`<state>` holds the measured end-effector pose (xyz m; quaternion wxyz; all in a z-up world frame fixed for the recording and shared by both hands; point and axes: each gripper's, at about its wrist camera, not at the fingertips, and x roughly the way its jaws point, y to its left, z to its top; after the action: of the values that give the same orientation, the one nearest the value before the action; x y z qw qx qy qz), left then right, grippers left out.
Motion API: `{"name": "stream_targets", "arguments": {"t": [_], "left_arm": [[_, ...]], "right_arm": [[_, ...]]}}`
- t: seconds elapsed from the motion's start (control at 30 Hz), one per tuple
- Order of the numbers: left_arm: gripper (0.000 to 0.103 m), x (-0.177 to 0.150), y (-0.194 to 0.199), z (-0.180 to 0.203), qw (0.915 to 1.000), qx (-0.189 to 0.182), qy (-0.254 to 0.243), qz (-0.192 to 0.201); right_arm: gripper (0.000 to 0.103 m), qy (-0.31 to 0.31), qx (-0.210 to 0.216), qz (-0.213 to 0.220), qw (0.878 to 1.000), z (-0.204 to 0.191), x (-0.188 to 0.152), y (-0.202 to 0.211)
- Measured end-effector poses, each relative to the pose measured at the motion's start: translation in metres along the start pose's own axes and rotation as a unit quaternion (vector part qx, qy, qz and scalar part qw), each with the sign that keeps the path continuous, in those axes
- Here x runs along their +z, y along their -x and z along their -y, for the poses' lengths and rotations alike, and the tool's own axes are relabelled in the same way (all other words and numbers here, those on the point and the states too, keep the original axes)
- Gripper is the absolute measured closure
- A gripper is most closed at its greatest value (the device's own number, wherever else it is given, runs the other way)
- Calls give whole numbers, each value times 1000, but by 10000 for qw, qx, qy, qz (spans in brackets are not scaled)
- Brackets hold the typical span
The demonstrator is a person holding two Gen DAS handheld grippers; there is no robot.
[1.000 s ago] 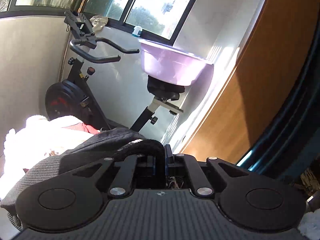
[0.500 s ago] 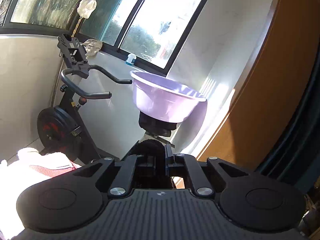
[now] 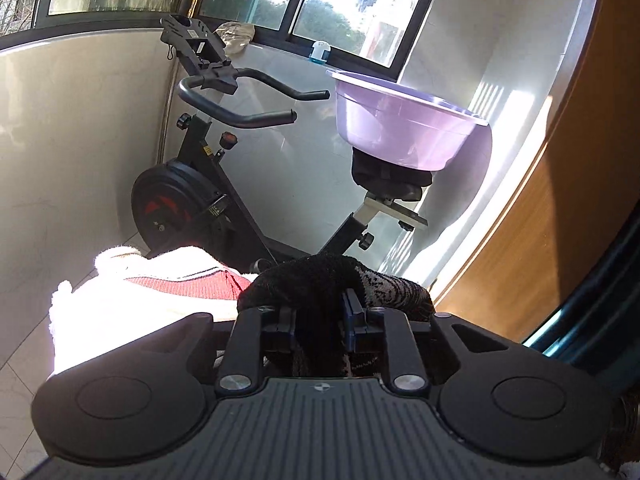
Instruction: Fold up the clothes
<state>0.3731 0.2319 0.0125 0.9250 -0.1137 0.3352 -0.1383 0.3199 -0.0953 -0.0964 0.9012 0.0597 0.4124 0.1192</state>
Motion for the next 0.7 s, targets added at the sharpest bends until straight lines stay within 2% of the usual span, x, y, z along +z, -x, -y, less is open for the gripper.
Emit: {"name": "stream_targets", "arguments": {"t": [0.03,0.1,0.13,0.33,0.43,0.53,0.63,0.7], "left_arm": [[57,-3,1,-1,9999,20,-83,-54],[42,-10,6,-4,9995,-20,-275,-119],[40,-14,9,-6,9992,-98,-351,-153],[35,-49,16,-18,9954,-458,-576,-615],[35,-69,5,-13,9917,-328,-830,-925],[35,-88,-11,2,9851,-98,-1322,-1099],[35,-99,-27,15,9794,170,-1650,-1149],[39,-103,-33,20,9790,473,-1696,-1026]], "right_arm": [[15,33,50,3,10000,-3,1,-2],[15,163,223,22,9996,-12,3,-6],[15,247,318,32,9992,-17,4,-9],[17,701,640,-147,9954,-45,4,-32],[17,925,674,-239,9931,-57,1,-41],[18,1012,700,-292,9920,-63,2,-47],[36,957,783,-297,9919,-62,6,-48],[58,912,822,-243,9921,-59,9,-44]]}}
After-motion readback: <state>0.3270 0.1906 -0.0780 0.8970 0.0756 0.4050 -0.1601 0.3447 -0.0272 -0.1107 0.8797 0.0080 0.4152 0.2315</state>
